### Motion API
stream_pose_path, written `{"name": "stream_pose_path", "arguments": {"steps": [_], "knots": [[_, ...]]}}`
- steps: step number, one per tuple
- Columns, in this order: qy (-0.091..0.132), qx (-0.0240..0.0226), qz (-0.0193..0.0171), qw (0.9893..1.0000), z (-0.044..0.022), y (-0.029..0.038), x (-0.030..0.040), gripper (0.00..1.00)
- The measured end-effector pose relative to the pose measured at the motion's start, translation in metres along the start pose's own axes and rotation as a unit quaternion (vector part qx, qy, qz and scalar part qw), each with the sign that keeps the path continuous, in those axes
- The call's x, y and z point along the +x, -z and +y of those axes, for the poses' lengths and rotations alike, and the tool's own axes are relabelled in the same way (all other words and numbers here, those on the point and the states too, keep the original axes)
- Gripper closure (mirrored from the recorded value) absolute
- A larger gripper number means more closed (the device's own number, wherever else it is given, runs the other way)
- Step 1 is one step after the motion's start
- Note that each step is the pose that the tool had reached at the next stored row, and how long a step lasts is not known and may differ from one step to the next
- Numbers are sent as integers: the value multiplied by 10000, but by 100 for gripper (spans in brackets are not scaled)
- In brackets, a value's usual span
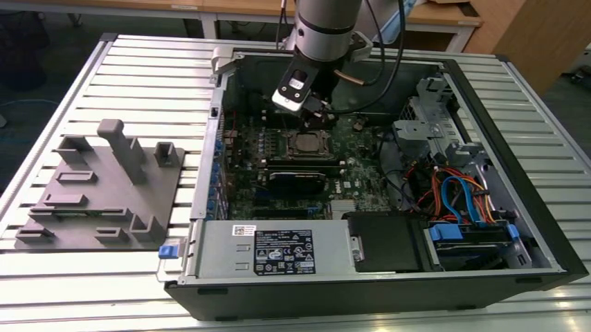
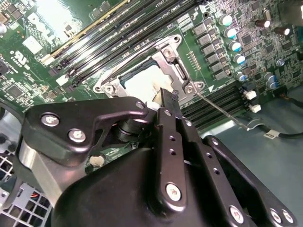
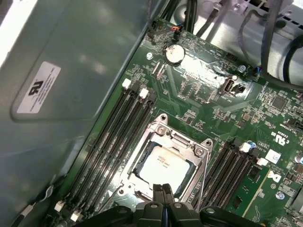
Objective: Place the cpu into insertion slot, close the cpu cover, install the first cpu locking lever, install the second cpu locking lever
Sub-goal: 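Install the first cpu locking lever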
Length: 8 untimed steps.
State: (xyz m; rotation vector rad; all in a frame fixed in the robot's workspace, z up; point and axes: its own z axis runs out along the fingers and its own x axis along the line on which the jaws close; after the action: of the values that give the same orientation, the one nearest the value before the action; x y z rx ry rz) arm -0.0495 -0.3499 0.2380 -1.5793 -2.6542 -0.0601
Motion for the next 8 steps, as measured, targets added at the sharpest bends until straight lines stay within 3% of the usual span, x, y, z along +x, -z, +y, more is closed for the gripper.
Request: {"name": "stream_pose_path", "arguments": {"steps": [2,5,8], "knots": [[11,-8,-5,10000,-45,-7,24,90],[15,-67,-36,10000,-151,-13,81,90],[68,-82,-46,9999,-165,-13,90,90]]}}
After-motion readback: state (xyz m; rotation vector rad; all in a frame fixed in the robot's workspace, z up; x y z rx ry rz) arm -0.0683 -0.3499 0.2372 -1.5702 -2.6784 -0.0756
